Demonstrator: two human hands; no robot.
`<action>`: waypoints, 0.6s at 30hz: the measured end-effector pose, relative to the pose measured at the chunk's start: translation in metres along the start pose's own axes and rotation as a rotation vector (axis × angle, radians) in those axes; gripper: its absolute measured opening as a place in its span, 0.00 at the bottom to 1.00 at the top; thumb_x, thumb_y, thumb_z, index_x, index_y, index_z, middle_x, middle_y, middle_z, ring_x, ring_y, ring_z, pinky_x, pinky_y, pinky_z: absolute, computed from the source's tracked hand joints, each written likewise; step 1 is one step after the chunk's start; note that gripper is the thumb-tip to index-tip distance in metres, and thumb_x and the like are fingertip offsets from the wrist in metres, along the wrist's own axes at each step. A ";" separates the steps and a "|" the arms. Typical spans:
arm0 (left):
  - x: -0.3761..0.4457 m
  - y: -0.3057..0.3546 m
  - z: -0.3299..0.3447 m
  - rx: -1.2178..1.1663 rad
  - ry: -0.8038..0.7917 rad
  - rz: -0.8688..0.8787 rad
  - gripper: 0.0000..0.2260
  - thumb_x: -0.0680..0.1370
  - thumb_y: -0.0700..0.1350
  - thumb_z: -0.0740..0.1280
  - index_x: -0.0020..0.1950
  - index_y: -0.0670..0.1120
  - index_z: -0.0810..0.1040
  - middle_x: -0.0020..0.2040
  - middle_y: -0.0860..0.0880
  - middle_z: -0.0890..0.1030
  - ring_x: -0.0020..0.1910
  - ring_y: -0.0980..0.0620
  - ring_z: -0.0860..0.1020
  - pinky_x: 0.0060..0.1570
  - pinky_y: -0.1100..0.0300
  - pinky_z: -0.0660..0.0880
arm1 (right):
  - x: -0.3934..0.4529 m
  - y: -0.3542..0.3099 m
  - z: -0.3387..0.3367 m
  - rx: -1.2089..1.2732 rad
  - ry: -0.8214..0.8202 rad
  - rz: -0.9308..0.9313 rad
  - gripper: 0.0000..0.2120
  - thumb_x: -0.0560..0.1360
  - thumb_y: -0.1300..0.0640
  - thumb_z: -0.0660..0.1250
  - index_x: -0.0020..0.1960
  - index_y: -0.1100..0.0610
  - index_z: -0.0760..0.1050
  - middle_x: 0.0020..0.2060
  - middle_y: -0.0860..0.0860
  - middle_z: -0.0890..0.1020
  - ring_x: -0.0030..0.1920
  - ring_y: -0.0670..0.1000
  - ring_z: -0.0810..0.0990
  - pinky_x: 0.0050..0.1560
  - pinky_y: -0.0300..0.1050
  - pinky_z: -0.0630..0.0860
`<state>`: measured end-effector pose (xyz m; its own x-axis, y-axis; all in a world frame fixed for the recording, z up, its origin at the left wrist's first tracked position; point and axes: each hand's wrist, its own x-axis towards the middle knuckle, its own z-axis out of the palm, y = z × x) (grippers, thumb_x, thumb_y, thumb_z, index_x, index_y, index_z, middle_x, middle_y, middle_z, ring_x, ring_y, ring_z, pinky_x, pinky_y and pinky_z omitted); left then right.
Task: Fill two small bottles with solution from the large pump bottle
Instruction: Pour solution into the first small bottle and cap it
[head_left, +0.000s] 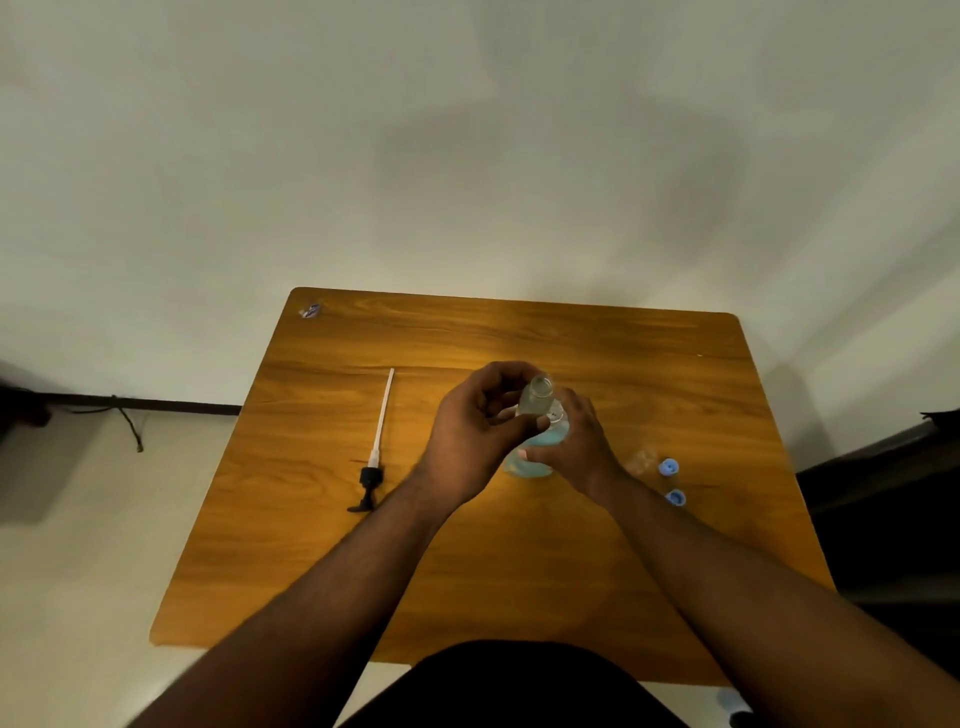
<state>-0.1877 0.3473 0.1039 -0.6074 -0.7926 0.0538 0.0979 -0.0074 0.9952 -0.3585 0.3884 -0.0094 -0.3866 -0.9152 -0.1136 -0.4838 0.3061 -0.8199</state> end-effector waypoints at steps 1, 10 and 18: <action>0.001 -0.002 0.002 0.008 0.002 -0.003 0.17 0.72 0.30 0.72 0.58 0.43 0.77 0.55 0.44 0.82 0.57 0.48 0.81 0.56 0.50 0.80 | 0.001 0.000 0.000 0.011 -0.017 0.007 0.40 0.59 0.57 0.81 0.66 0.47 0.66 0.60 0.52 0.68 0.56 0.51 0.70 0.48 0.41 0.69; 0.010 -0.019 0.028 0.026 0.025 -0.027 0.17 0.71 0.30 0.73 0.56 0.43 0.78 0.55 0.43 0.82 0.56 0.48 0.82 0.54 0.52 0.80 | -0.015 0.023 -0.034 -0.149 -0.068 0.008 0.49 0.62 0.55 0.80 0.74 0.42 0.55 0.71 0.52 0.61 0.68 0.52 0.62 0.62 0.49 0.70; 0.016 -0.035 0.082 0.035 -0.051 -0.095 0.17 0.70 0.30 0.74 0.54 0.44 0.77 0.55 0.43 0.82 0.53 0.51 0.82 0.46 0.62 0.79 | -0.067 0.120 -0.121 -0.221 0.097 0.285 0.14 0.71 0.62 0.71 0.56 0.56 0.79 0.54 0.55 0.80 0.48 0.51 0.79 0.49 0.46 0.77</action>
<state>-0.2651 0.3847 0.0771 -0.6518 -0.7574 -0.0377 0.0112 -0.0593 0.9982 -0.4854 0.5178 -0.0321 -0.5979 -0.7591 -0.2574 -0.4994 0.6040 -0.6212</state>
